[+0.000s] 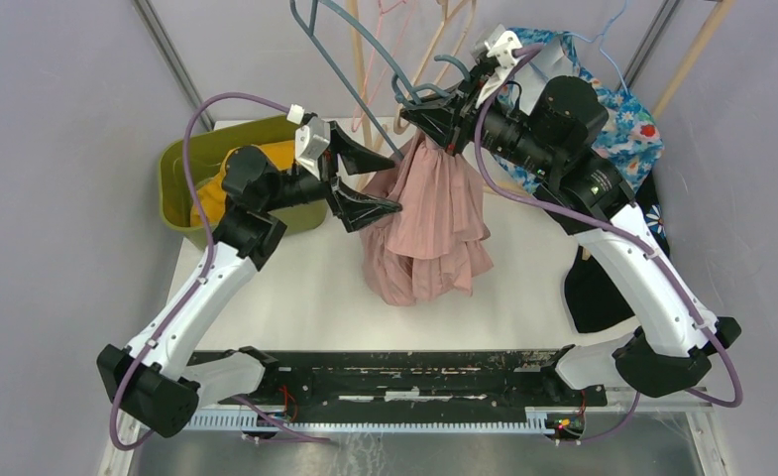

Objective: Remove the skirt from the hanger

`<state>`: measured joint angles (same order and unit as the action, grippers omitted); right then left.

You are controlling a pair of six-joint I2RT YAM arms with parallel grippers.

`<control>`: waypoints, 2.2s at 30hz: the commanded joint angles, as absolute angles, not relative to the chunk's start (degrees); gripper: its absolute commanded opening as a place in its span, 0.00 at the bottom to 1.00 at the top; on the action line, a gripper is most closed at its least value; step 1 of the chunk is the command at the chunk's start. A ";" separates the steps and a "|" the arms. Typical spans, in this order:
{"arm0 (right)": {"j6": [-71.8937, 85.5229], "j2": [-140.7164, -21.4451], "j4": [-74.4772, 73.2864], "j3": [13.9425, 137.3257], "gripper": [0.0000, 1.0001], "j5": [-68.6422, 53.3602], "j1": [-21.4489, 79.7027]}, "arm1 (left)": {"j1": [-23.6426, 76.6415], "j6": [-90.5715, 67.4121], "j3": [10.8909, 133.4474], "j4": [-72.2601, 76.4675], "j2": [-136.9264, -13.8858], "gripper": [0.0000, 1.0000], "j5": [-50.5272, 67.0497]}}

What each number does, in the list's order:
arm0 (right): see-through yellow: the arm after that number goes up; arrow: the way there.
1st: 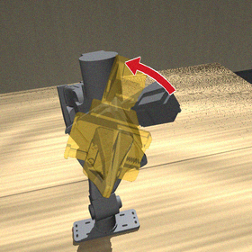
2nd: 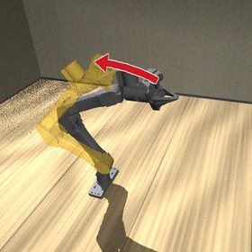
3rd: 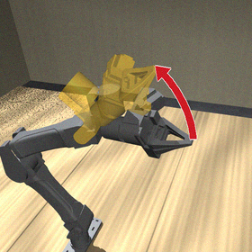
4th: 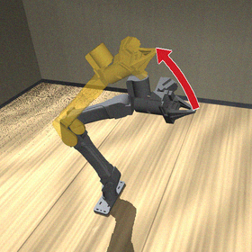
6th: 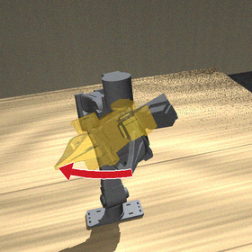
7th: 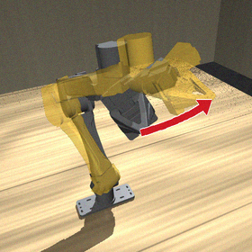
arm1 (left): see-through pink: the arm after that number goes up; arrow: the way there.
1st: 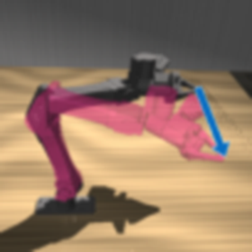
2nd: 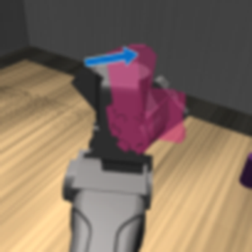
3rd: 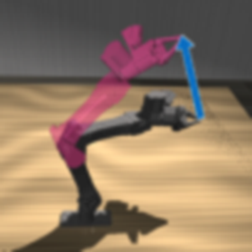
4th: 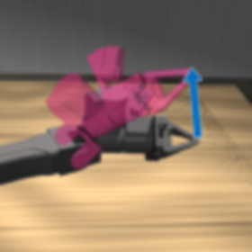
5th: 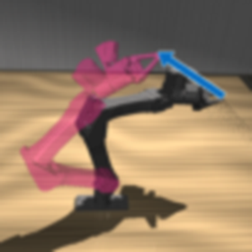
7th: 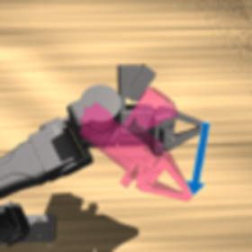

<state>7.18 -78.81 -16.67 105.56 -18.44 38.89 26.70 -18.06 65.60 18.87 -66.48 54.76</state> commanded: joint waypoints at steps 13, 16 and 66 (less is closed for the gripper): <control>5.39 -74.80 -14.30 108.36 0.01 -19.90 39.06 | 26.54 -13.68 67.71 17.56 -67.52 0.99 50.01; 5.83 -74.46 -14.64 108.12 0.01 -20.68 39.03 | 26.52 -14.97 68.76 19.36 -69.46 0.99 50.34; 7.03 -79.99 -13.61 110.35 0.01 -24.79 39.75 | 35.63 -34.71 73.07 34.07 -79.49 0.03 55.44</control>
